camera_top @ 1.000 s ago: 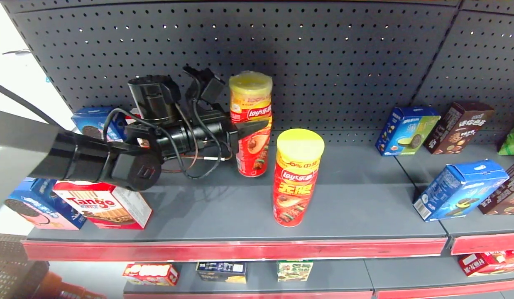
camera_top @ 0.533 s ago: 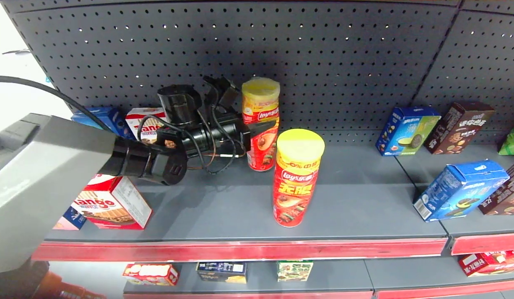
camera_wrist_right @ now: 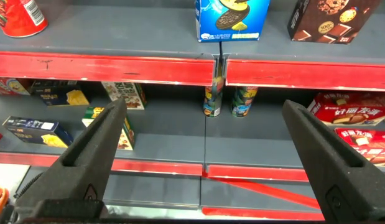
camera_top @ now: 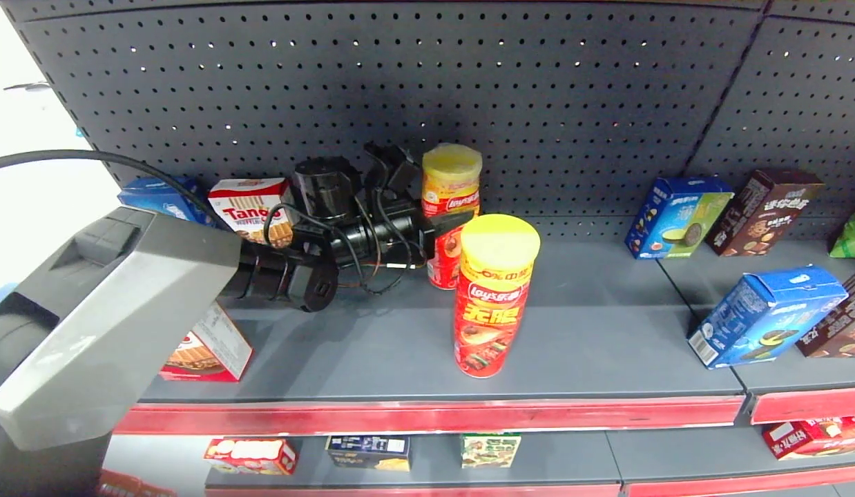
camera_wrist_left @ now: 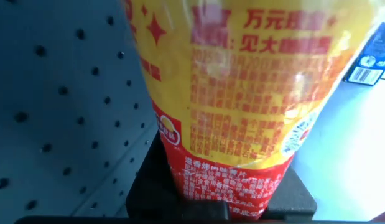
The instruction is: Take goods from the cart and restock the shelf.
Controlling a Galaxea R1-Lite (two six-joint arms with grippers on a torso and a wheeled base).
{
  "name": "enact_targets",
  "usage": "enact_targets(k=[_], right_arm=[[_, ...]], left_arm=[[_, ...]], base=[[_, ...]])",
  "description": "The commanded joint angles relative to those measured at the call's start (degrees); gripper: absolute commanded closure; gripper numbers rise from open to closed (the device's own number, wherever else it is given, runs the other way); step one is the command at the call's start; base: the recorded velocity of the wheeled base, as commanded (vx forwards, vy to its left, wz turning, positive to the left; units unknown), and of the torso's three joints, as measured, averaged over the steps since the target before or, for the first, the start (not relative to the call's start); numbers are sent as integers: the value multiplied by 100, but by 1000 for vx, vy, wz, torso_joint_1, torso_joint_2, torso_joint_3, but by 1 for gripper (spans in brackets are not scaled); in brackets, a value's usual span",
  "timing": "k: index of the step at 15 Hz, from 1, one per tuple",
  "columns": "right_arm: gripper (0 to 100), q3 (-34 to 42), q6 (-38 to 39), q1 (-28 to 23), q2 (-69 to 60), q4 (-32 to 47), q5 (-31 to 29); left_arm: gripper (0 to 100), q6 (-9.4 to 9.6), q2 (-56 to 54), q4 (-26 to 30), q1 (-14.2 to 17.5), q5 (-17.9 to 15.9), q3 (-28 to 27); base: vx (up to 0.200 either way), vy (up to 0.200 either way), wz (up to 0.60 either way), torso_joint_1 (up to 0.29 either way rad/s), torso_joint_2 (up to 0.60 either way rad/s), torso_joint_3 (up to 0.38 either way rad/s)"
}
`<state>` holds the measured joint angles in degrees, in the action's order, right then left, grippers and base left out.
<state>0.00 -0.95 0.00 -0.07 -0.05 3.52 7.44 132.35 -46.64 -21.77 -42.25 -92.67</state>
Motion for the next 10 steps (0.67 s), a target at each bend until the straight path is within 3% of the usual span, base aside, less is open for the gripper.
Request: enact_targets(k=[1, 6, 7, 10], right_arm=[[0, 0, -2, 0, 7, -4, -1], [0, 0, -2, 0, 7, -4, 8], [0, 0, -2, 0, 7, 5, -1], [0, 0, -2, 0, 7, -4, -1]], left_arm=[[100, 3, 54, -3, -20, -2, -23], [100, 39, 177, -12, -46, -11, -102], [0, 30, 177, -12, -46, -2, -119], [0, 39, 124, 6, 33, 50, -32]], base=[[0, 0, 0, 0, 0, 0], [0, 0, 0, 0, 0, 0], [0, 0, 0, 0, 0, 0], [0, 0, 0, 0, 0, 0]])
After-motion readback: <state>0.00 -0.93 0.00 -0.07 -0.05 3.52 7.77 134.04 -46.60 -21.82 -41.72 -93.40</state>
